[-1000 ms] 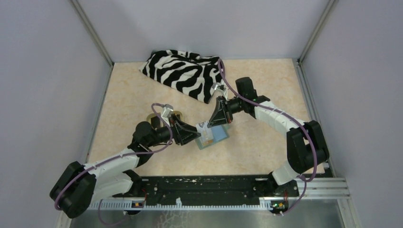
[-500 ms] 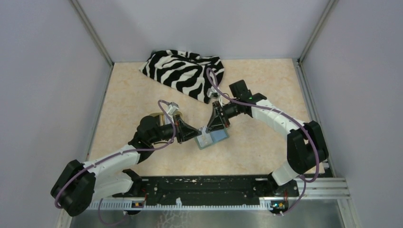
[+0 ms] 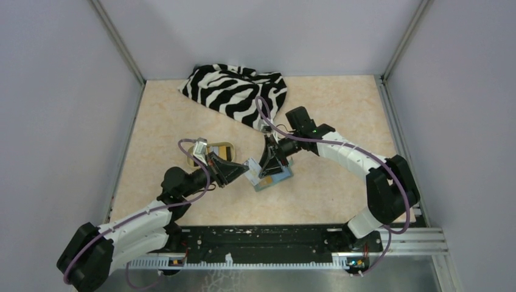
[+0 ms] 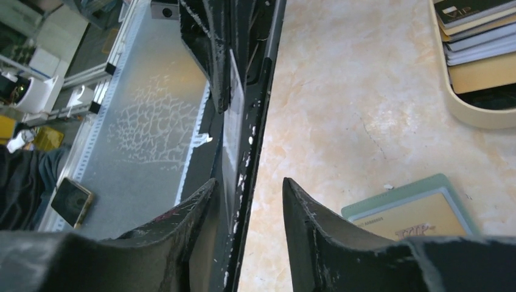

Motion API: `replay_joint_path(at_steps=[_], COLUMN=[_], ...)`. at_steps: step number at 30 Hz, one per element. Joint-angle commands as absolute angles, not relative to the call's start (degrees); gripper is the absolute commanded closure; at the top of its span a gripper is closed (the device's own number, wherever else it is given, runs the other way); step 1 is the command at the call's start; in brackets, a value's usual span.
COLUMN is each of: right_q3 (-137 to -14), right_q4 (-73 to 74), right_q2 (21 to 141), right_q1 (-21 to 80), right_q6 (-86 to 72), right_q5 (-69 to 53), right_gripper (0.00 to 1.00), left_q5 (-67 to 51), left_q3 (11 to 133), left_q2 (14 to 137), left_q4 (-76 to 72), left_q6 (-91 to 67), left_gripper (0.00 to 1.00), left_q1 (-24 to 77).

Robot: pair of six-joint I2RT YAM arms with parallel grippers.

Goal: Put the credit cards into the card holder
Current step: Insert the credit card into the card holder.

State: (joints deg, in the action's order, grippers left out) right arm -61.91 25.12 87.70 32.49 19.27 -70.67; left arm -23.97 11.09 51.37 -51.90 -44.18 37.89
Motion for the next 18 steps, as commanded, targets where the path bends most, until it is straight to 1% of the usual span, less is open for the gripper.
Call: replay_joint_path(at_steps=[1, 2, 3, 4, 5, 8, 9, 11, 13, 16, 18], right_q3=[-62.7, -63.0, -63.6, -64.4, -65.1, -66.5, -67.1, -68.2, -68.7, -69.0, -69.0], right_q4=[22.0, 22.4, 23.0, 24.3, 25.9, 29.5, 31.1, 34.8, 36.7, 37.9, 38.3], right_q2=[86.9, 87.2, 87.6, 87.9, 88.2, 88.3, 88.4, 88.6, 88.7, 88.9, 89.0], right_q1=[34.8, 34.8, 34.8, 34.8, 34.8, 34.8, 34.8, 34.8, 34.8, 34.8, 34.8], right_q6=[18.5, 18.5, 18.7, 19.4, 20.5, 23.1, 24.7, 28.3, 30.1, 31.5, 31.9], right_q5=[-71.9, -72.3, -73.1, -73.5, -73.6, -72.6, -72.1, -71.8, -71.7, -71.9, -71.9], right_gripper=[0.67, 0.77, 0.9, 1.0, 1.0, 1.0, 1.0, 1.0, 1.0, 1.0, 1.0], left_q5=[-22.7, -22.7, -22.8, -22.9, -23.2, -23.9, -24.7, -26.5, -28.3, -28.9, -29.6], left_q3=[11.3, 11.3, 11.3, 11.4, 11.5, 12.5, 13.0, 14.1, 15.2, 16.4, 16.7], left_q2=[51.7, 51.7, 51.6, 51.4, 51.2, 50.1, 49.3, 47.7, 46.2, 44.9, 45.1], left_q4=[-57.2, -57.1, -56.9, -56.5, -55.4, -49.5, -47.5, -42.3, -38.0, -34.0, -34.1], left_q6=[-45.3, -45.2, -44.8, -44.3, -43.5, -41.0, -39.6, -36.2, -33.3, -31.5, -31.5], left_gripper=[1.0, 1.0, 1.0, 1.0, 0.97, 0.65, 0.57, 0.47, 0.43, 0.43, 0.45], left_q1=[38.2, 38.2, 38.2, 38.2, 38.2, 38.2, 38.2, 38.1, 38.1, 38.1, 38.1])
